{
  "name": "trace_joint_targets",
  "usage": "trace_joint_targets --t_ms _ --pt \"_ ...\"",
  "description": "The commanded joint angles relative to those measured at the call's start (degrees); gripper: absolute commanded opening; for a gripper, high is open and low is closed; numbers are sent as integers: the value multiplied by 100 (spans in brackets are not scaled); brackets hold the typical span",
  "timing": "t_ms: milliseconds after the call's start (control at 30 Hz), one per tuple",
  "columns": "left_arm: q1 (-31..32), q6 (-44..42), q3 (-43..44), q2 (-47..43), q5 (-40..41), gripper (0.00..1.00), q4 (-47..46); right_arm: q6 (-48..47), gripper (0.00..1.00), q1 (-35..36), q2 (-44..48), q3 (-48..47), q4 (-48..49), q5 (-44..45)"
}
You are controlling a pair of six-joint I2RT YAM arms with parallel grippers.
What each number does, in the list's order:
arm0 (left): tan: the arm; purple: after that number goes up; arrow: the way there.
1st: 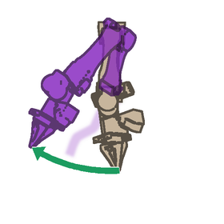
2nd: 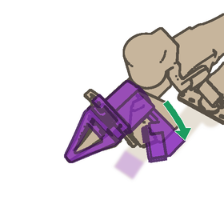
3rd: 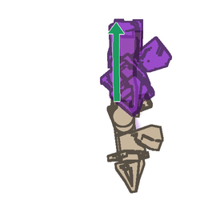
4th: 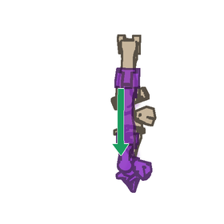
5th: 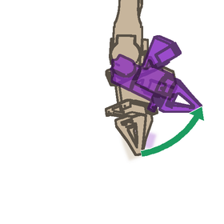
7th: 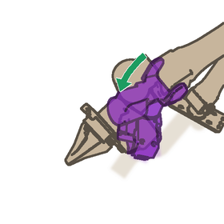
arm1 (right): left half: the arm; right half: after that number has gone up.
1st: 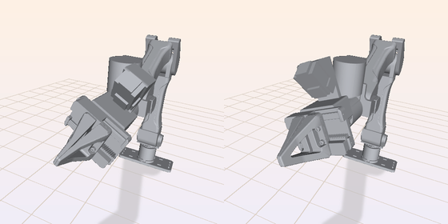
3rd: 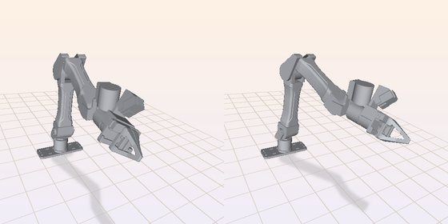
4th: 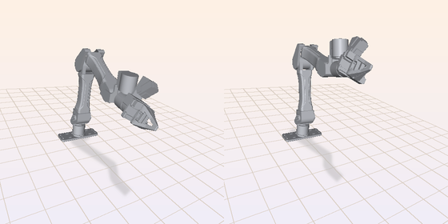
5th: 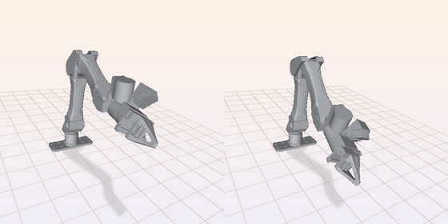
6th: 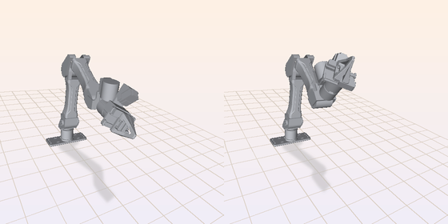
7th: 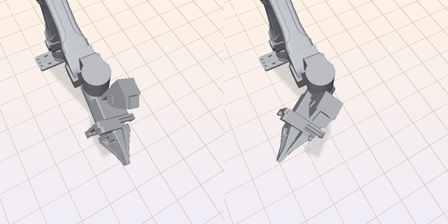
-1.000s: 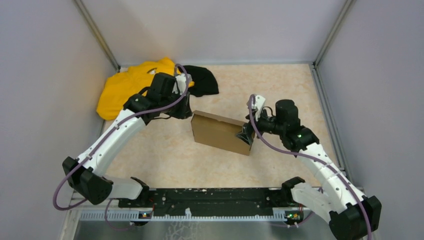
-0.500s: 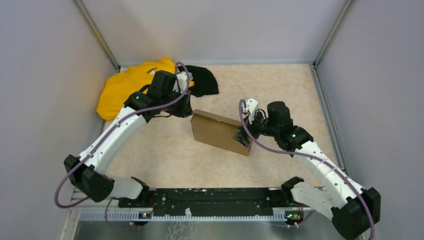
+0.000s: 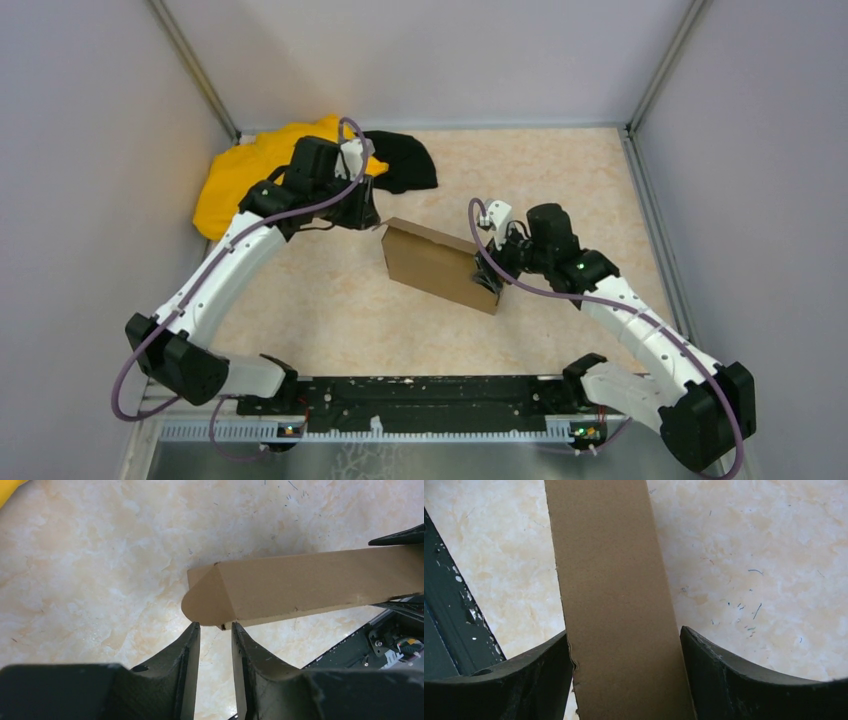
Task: Fold the paper box
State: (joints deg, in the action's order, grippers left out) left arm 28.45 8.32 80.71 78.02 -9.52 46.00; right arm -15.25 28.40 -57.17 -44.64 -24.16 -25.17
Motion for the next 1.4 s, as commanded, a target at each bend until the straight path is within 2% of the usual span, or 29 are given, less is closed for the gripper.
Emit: trace_joint_targets --t_ms 0,100,233,300,433,667,900,1033,1367 --pt "-54 -125 -223 -230 -476 38 -298 -15 69 51 95 -92 106 -102" --pt "-51 -199 -354 -302 -574 46 -378 -57 64 51 49 -106 70 -152" --pt "-53 -336 -545 -498 -378 65 -497 -99 62 51 27 -130 40 -206" --pt "-57 -400 -641 -604 -187 71 -577 -115 62 51 -6 -156 24 -273" --pt "-69 -544 -717 -630 -45 74 -683 -144 61 51 -93 -208 -16 -320" --pt "-74 -1029 -1070 -734 -144 70 -1298 -158 60 51 -161 -238 -60 -504" --pt "-75 -1419 -1371 -745 158 64 -1526 -219 59 51 -178 -284 -177 -574" --pt "-78 -1476 -1450 -695 86 52 -1641 -233 58 51 -215 -308 -199 -581" --pt "-94 -1469 -1524 -682 -35 38 -1792 -233 56 53 -267 -326 -204 -637"
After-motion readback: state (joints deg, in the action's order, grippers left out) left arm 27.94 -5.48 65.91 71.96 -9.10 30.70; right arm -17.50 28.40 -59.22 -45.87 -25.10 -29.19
